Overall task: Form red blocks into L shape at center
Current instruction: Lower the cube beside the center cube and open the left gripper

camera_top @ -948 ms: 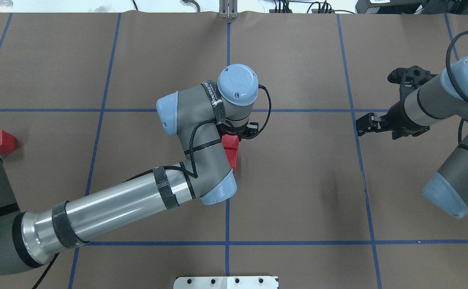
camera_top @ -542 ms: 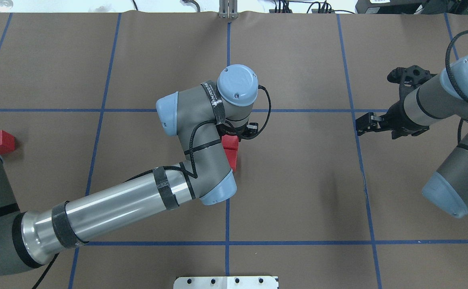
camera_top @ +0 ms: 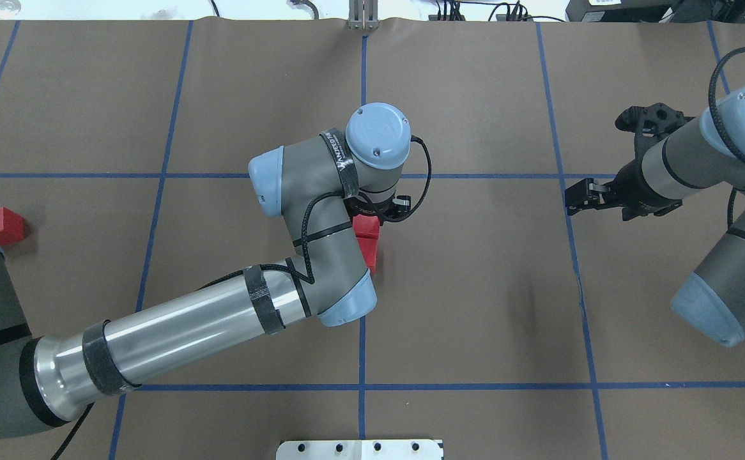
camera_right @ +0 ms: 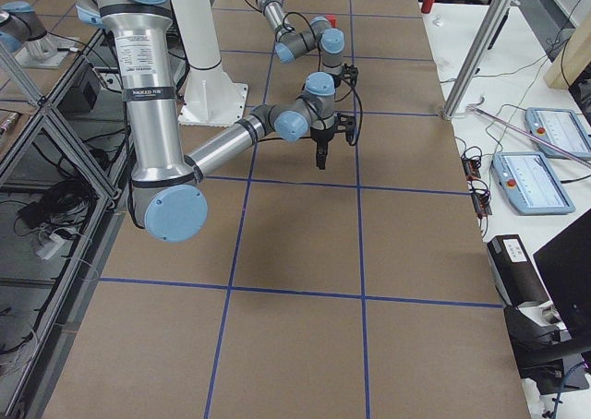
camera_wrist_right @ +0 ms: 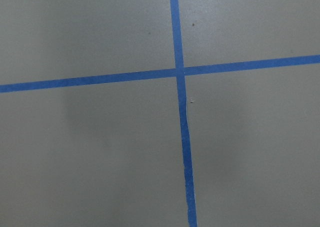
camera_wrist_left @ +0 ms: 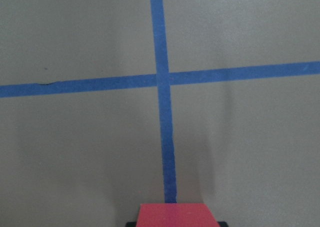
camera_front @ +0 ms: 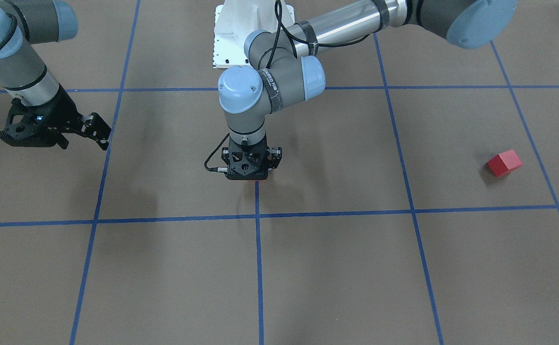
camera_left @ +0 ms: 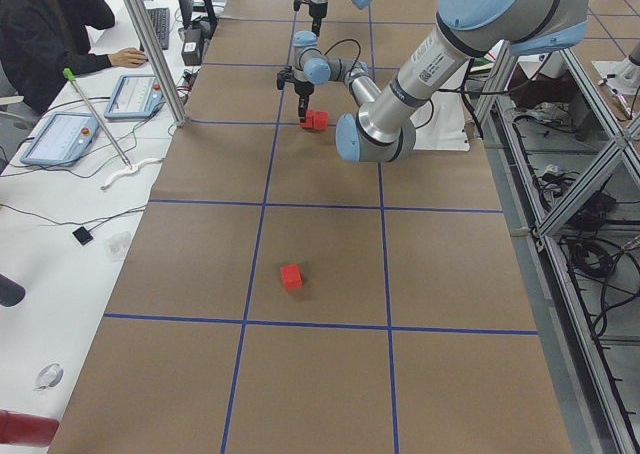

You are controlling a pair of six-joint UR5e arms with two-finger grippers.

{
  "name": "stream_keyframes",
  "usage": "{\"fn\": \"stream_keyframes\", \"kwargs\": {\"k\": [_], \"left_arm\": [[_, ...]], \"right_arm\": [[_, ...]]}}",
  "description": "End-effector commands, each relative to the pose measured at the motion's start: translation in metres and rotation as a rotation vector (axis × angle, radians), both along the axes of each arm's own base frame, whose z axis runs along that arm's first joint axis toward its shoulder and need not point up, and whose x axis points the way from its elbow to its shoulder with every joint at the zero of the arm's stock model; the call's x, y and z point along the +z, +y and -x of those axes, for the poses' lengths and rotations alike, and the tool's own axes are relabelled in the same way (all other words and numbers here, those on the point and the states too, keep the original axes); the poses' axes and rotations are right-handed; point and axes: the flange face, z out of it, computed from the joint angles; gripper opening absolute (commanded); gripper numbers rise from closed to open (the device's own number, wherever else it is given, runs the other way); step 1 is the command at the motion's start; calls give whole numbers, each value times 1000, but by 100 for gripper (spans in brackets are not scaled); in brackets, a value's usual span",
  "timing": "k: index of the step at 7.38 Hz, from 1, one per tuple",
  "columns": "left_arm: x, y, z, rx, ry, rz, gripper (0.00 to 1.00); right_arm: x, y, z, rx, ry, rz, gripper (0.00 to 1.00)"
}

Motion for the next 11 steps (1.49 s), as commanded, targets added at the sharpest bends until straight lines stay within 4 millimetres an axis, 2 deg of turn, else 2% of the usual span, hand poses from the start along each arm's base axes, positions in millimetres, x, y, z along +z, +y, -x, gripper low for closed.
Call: {"fn": "stream_keyframes", "kwargs": {"k": [1, 2, 4, 5, 6, 7, 9, 10, 11], "left_arm": [[-1, 1, -1, 0, 1, 0, 13], [-1, 1, -1, -2, 3, 2, 36], [9, 4, 2, 1, 1, -1, 59], [8, 5, 3, 3, 5, -3, 63], [5, 5, 4, 2, 9, -4, 88], [-5, 7, 10, -1, 29, -15, 100], [-9, 9, 11, -2, 36, -15, 100], [-21, 10, 19, -6, 59, -27, 100], [-24, 11, 38, -14, 85, -42, 100]], "right_arm": [[0, 0, 0, 0, -1, 0, 100], [-1, 0, 0, 0, -2, -1, 100], [-3, 0, 0, 0, -4, -4, 100], [-4, 0, 0, 0, -5, -5, 100], [-4, 0, 0, 0, -5, -5, 100], [-6, 1, -1, 0, -8, -8, 100], [-7, 0, 0, 0, -9, -9, 100], [-7, 0, 0, 0, -9, -9, 100], [-7, 0, 0, -1, -9, -10, 100]]}}
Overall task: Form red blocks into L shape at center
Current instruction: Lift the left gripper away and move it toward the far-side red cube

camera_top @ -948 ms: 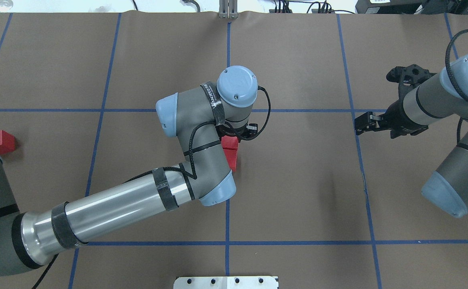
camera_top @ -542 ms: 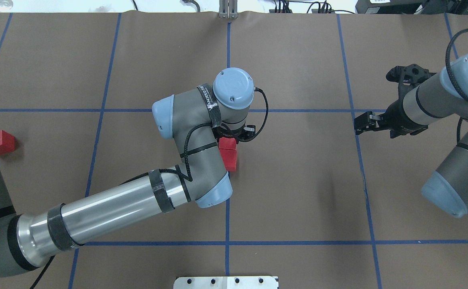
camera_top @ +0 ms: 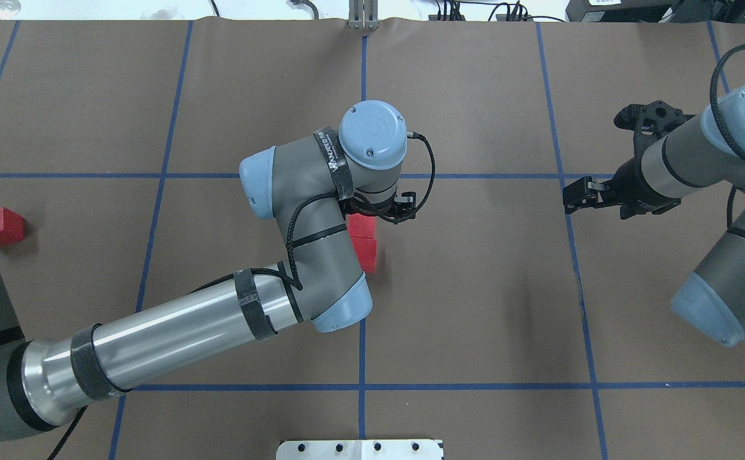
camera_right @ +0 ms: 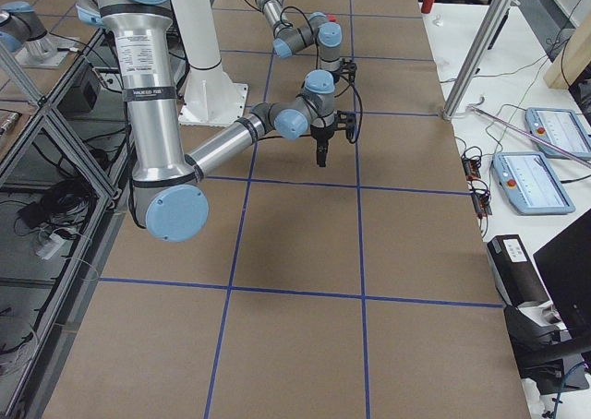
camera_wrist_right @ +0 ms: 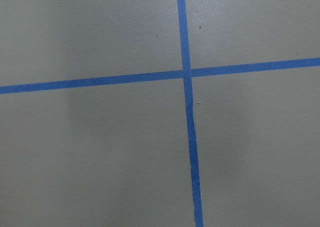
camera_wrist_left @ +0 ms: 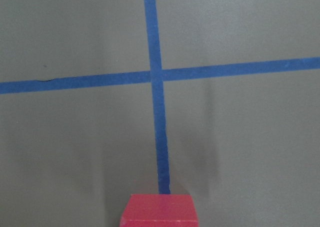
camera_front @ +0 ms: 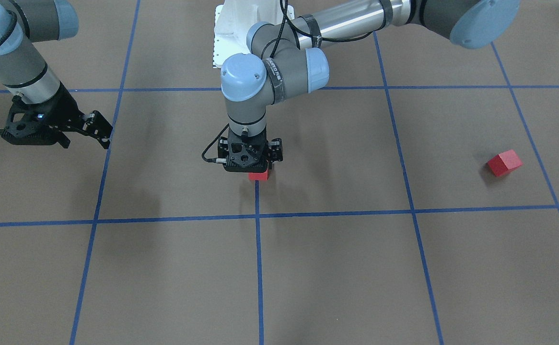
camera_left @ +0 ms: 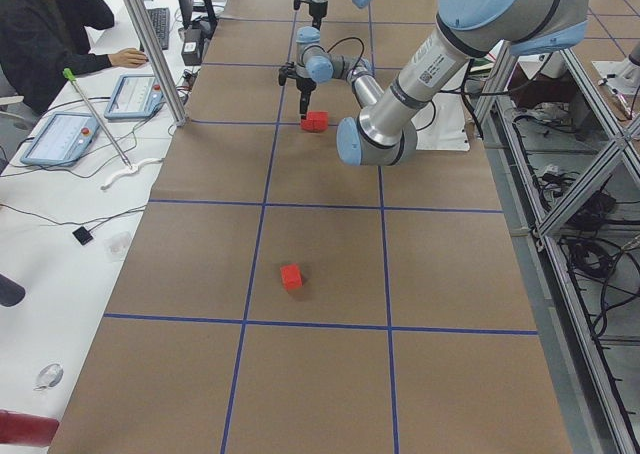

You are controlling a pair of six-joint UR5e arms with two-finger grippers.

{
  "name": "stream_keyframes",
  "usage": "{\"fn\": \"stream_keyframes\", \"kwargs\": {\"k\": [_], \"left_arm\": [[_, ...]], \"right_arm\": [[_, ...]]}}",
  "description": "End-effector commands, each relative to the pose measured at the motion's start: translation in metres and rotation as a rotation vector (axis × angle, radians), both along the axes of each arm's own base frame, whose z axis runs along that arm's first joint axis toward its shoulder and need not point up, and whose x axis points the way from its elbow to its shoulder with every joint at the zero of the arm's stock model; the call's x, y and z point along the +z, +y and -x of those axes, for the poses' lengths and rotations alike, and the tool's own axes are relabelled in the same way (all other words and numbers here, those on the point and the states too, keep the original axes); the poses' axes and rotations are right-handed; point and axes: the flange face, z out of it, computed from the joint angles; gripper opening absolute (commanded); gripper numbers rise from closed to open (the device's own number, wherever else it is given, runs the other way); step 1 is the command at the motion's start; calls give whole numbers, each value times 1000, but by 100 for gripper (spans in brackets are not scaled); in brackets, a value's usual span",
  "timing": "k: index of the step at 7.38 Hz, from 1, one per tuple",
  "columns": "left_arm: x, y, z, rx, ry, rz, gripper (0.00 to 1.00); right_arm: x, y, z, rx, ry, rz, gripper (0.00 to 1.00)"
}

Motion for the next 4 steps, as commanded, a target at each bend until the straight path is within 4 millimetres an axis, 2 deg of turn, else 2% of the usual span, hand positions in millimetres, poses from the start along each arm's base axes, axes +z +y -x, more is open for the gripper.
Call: {"fn": "stream_keyframes", "kwargs": {"k": [1, 3, 4], "left_arm": [[6, 1, 58, -23, 58, -38, 100], [77, 9, 152, 31, 73, -84, 100], [126, 3, 198, 55, 30, -125, 100]], "right_arm": [[1, 0, 0, -3, 2, -4, 100], [2, -2, -2, -2, 5, -5, 100], [3, -2, -2, -1, 7, -5, 100]]}}
